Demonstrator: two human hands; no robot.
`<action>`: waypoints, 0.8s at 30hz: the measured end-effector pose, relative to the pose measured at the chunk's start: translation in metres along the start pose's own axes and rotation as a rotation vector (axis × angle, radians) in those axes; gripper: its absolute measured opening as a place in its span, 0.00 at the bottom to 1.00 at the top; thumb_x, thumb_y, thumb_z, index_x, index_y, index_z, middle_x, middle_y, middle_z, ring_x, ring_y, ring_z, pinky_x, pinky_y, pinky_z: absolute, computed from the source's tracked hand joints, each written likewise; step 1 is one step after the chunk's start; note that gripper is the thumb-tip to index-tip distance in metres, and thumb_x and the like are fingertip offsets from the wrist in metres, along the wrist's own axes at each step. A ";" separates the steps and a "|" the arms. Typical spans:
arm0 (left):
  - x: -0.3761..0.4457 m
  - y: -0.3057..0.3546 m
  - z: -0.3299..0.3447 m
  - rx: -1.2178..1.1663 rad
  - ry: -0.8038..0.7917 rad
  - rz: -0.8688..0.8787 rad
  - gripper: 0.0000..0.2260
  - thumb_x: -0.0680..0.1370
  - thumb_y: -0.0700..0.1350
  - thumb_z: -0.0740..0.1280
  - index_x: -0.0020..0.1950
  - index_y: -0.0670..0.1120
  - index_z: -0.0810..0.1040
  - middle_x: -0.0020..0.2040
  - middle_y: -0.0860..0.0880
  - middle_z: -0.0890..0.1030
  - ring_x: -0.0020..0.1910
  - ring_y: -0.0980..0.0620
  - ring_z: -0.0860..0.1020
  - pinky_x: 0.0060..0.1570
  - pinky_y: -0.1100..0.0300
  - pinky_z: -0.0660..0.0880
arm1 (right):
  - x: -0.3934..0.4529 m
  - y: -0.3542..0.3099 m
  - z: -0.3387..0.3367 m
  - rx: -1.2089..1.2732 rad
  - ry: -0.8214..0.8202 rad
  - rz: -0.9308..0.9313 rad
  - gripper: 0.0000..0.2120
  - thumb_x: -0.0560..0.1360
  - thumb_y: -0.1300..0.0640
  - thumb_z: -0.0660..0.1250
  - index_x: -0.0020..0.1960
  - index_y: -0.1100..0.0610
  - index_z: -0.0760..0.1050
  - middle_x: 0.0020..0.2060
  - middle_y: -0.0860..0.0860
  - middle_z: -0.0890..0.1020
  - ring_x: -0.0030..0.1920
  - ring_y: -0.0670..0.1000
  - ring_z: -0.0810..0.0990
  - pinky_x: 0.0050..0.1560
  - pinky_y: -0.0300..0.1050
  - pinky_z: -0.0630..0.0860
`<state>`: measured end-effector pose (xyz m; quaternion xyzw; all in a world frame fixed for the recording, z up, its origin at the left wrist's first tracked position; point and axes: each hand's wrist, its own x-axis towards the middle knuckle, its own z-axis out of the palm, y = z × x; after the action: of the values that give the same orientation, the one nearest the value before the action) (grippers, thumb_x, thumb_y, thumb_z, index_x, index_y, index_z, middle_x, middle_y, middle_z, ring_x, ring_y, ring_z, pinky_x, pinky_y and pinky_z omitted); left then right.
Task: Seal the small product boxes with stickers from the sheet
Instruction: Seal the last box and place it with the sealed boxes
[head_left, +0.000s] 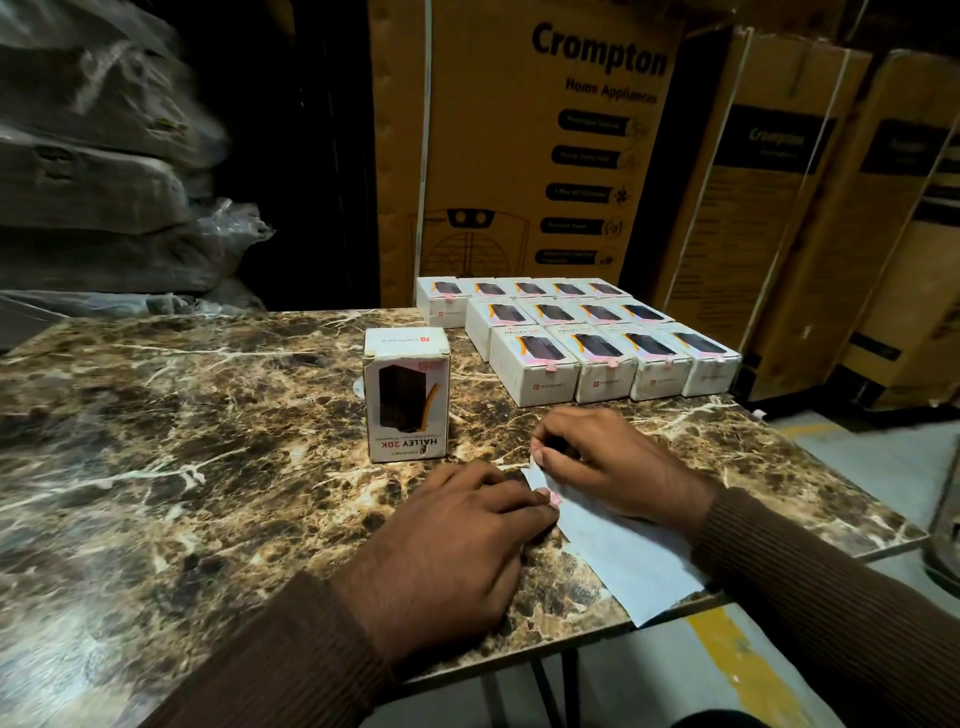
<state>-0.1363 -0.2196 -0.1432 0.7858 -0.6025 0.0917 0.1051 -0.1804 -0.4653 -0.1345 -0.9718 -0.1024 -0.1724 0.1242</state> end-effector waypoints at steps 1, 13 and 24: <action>0.000 0.000 -0.001 -0.001 -0.003 -0.004 0.27 0.80 0.54 0.50 0.77 0.58 0.73 0.72 0.59 0.77 0.68 0.52 0.72 0.68 0.48 0.69 | 0.000 0.001 0.001 0.016 0.016 0.016 0.05 0.84 0.54 0.65 0.50 0.52 0.77 0.41 0.43 0.77 0.42 0.38 0.75 0.41 0.32 0.66; 0.001 -0.001 -0.004 -0.140 -0.026 -0.033 0.28 0.81 0.54 0.49 0.79 0.58 0.71 0.78 0.58 0.67 0.75 0.57 0.63 0.74 0.48 0.66 | -0.002 0.004 -0.004 0.729 0.128 0.298 0.03 0.83 0.67 0.66 0.51 0.65 0.78 0.39 0.62 0.85 0.38 0.56 0.84 0.39 0.49 0.83; 0.002 -0.009 -0.011 -0.228 0.225 0.021 0.18 0.82 0.49 0.65 0.72 0.51 0.79 0.61 0.54 0.81 0.60 0.57 0.76 0.60 0.52 0.76 | 0.008 -0.017 -0.027 0.274 0.232 0.159 0.04 0.79 0.60 0.71 0.46 0.54 0.82 0.38 0.45 0.84 0.40 0.43 0.83 0.40 0.34 0.75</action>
<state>-0.1273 -0.2163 -0.1324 0.7473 -0.6015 0.1112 0.2596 -0.1852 -0.4549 -0.1034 -0.9245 -0.0329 -0.2572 0.2795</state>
